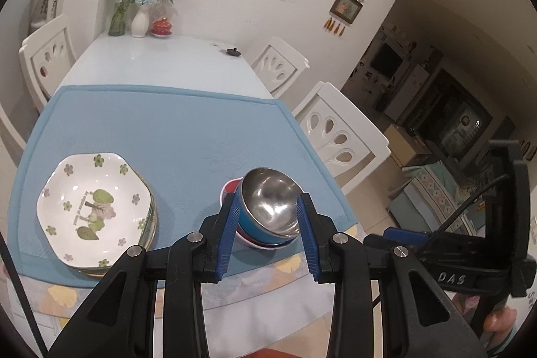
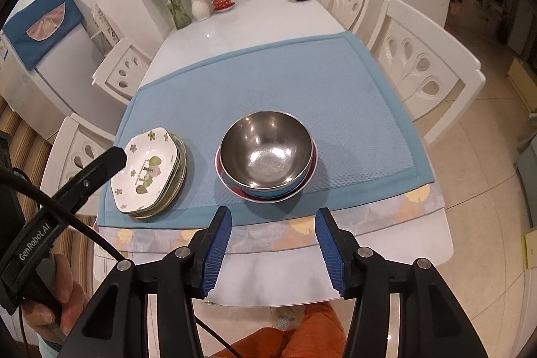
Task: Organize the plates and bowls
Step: 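Move the right gripper to the rim of the nested bowl stack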
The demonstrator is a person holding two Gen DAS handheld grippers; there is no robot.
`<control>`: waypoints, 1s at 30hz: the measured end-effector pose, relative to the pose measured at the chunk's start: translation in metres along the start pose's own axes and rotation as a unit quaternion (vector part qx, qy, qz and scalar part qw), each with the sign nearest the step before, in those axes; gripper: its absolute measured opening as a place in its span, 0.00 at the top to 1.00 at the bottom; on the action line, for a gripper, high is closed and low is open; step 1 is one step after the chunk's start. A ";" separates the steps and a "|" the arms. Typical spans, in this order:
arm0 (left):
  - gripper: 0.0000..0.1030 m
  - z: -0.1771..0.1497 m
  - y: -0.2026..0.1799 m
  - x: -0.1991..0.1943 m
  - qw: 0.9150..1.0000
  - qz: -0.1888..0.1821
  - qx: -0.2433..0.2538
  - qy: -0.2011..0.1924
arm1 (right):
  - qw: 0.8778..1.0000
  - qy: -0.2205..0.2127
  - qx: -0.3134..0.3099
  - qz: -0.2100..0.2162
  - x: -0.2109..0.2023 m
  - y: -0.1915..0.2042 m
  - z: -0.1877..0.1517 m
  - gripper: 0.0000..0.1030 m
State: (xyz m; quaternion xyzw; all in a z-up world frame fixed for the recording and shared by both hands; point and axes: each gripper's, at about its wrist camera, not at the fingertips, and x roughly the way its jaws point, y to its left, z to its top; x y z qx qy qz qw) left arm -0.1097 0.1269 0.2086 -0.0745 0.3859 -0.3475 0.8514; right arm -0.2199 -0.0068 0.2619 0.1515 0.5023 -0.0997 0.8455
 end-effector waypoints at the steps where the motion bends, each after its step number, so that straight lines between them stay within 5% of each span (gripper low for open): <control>1: 0.68 0.000 0.000 -0.002 1.000 0.000 0.001 -0.001 | 1.000 -0.003 0.002 0.000 -0.003 0.001 0.001 0.52; 10: 0.67 -0.006 0.013 -0.020 1.000 0.019 -0.007 -0.013 | 1.000 -0.025 -0.002 0.004 -0.017 0.011 0.004 0.47; 12: 0.55 -0.004 0.013 -0.020 0.999 0.050 0.002 -0.009 | 1.000 -0.030 0.000 0.005 -0.018 0.011 0.003 0.47; 14: 0.31 -0.003 0.014 -0.023 0.997 0.073 0.001 -0.013 | 0.999 -0.044 0.025 0.005 -0.022 0.001 0.004 0.46; 21: 0.31 -0.003 0.014 -0.014 0.997 0.070 -0.018 -0.014 | 0.994 -0.039 0.102 0.021 -0.012 -0.047 0.013 0.42; 30: 0.31 0.004 -0.009 0.046 0.997 0.062 -0.018 0.037 | 0.998 -0.014 0.067 0.012 0.014 -0.065 0.030 0.42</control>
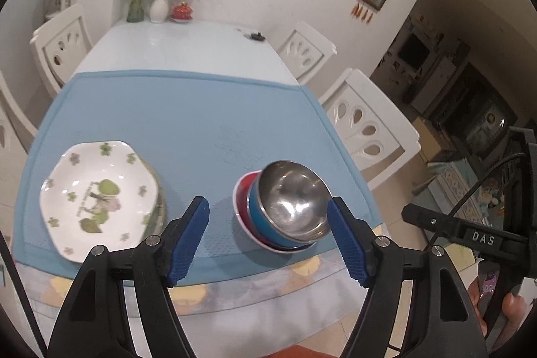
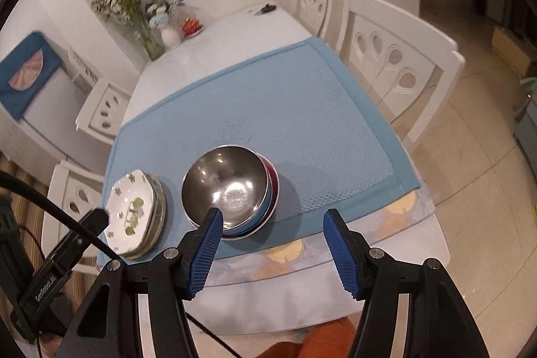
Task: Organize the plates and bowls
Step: 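Move the right gripper to the rim of the nested bowl stack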
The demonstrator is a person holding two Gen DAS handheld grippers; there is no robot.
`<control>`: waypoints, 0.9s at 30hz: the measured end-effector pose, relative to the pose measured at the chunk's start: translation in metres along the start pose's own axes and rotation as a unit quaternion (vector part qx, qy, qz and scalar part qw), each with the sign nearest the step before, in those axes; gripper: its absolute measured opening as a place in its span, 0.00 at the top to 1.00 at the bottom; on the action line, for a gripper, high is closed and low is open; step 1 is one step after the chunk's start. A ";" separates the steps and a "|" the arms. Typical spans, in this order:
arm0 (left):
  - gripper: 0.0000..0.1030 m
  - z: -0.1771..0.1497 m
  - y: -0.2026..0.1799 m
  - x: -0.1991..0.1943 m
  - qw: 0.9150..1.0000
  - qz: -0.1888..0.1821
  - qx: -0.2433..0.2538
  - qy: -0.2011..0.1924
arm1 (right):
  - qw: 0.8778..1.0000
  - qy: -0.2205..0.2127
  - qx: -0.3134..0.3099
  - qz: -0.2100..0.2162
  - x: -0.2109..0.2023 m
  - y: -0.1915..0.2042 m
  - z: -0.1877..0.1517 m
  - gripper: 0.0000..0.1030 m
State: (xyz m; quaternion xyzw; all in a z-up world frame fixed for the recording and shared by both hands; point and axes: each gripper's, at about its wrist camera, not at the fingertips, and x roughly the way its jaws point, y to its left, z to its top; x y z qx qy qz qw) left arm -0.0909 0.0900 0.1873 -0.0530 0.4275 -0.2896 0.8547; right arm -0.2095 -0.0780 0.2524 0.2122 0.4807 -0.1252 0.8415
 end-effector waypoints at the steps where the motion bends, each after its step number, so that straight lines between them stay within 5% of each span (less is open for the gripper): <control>1: 0.31 0.001 -0.002 0.008 1.000 -0.001 -0.004 0.008 | 1.000 0.007 -0.003 0.006 0.005 -0.001 0.002 0.42; 7: 0.31 0.002 -0.002 0.036 0.999 0.006 -0.021 0.040 | 0.999 0.035 -0.020 0.017 0.031 -0.007 0.018 0.41; 27: 0.31 0.006 0.005 0.057 0.996 0.067 -0.034 0.054 | 0.991 0.086 -0.089 0.053 0.082 0.012 0.044 0.41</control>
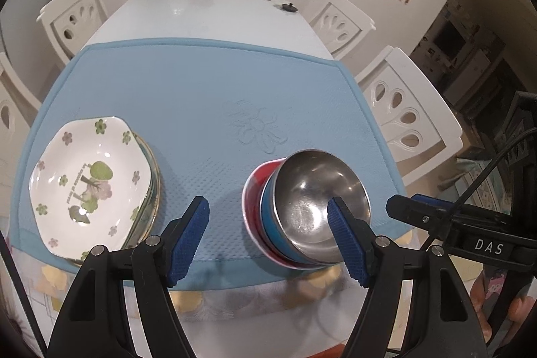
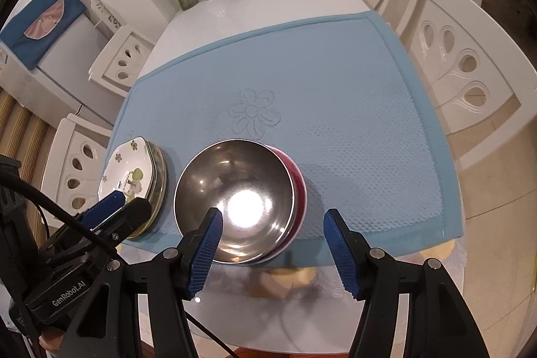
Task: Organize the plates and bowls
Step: 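Move the right gripper to the rim of the nested bowl stack, then grasp the rim of the nested bowl stack with the right gripper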
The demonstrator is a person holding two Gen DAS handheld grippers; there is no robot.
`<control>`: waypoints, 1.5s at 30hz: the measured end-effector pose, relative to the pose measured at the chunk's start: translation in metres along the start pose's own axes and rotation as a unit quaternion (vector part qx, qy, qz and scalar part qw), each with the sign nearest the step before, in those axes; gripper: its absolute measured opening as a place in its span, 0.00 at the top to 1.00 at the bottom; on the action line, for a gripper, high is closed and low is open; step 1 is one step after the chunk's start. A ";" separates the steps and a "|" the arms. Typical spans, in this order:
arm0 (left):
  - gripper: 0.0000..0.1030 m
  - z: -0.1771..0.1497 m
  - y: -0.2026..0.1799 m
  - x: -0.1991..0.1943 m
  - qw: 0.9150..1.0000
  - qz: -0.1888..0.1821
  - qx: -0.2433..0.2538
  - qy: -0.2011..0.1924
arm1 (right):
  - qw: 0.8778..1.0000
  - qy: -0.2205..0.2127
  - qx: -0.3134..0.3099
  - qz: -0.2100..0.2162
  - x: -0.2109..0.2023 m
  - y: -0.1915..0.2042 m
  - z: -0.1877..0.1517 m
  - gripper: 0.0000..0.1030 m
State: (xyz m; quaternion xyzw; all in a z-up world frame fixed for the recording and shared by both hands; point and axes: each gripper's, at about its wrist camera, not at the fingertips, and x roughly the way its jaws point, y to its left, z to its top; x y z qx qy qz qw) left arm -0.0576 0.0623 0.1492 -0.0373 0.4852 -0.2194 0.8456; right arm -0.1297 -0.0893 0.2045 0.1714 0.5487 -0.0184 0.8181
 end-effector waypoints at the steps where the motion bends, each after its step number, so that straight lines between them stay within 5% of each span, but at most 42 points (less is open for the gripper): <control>1: 0.31 0.000 0.001 0.001 1.000 0.002 -0.003 0.001 | 1.000 0.001 -0.003 0.000 0.001 0.001 0.001 0.41; 45: 0.31 -0.001 0.010 0.027 0.999 0.007 -0.031 0.021 | 0.999 0.047 -0.025 0.005 0.034 -0.002 0.012 0.41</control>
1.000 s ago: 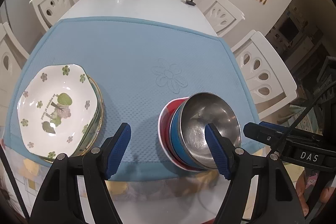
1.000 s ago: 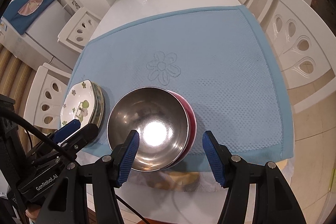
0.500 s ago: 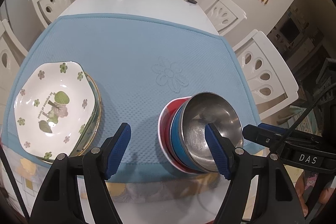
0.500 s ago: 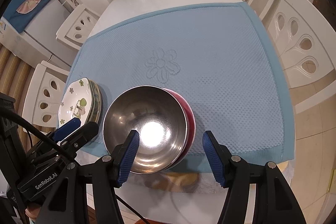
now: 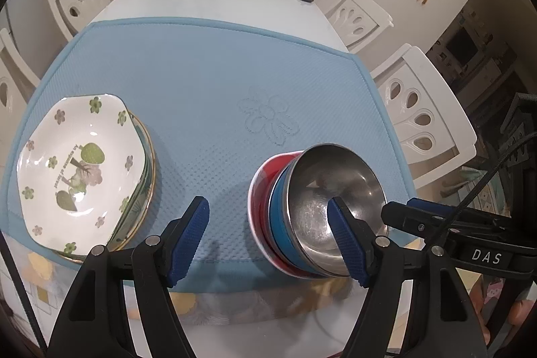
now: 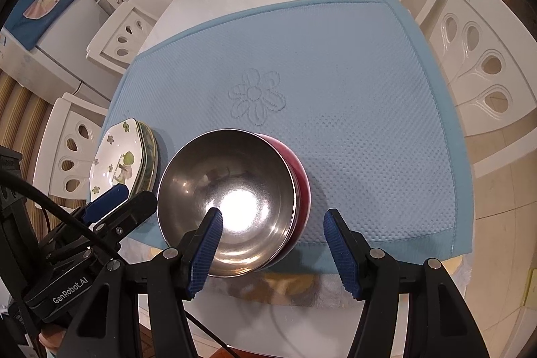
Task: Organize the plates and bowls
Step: 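Grasp the rim of the nested bowl stack with the right gripper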
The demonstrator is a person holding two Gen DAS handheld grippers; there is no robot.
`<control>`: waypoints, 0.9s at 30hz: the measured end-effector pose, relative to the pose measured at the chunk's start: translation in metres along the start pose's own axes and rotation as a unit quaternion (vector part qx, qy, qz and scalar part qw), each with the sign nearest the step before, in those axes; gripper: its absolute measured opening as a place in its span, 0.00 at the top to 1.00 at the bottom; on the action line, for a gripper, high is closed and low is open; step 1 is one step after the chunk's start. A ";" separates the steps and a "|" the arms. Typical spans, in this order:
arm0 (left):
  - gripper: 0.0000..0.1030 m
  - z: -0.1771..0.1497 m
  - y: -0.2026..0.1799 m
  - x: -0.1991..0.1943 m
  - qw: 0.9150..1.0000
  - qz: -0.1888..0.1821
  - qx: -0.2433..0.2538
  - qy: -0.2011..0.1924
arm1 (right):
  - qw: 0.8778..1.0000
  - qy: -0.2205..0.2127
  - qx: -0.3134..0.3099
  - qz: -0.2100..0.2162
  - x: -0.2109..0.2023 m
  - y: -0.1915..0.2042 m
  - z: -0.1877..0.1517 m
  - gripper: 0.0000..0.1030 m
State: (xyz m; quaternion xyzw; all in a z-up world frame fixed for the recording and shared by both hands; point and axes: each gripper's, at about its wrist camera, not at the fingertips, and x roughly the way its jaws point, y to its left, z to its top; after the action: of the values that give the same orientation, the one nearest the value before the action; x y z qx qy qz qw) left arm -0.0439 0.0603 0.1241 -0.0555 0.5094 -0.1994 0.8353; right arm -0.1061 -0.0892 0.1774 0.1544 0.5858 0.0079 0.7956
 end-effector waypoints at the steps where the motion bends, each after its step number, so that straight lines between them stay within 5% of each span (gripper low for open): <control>1: 0.31 0.000 0.001 0.001 1.000 0.000 -0.001 0.001 | 1.000 0.000 0.000 0.000 0.001 0.000 0.000 0.41; 6: 0.31 -0.001 0.005 0.008 1.000 -0.004 -0.010 0.009 | 1.000 0.015 0.016 0.018 0.008 -0.009 0.000 0.41; 11: 0.31 -0.002 0.019 0.023 0.996 -0.056 -0.059 0.034 | 0.996 0.051 0.055 0.050 0.026 -0.024 -0.002 0.41; 27: 0.33 -0.001 0.017 0.063 0.994 -0.053 -0.075 0.060 | 0.989 0.092 0.075 0.091 0.076 -0.042 0.007 0.41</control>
State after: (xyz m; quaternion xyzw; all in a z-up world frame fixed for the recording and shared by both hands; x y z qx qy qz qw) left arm -0.0150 0.0511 0.0664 -0.1328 0.5685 -0.2071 0.7850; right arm -0.0825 -0.1166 0.0984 0.2646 0.6388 0.0501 0.7207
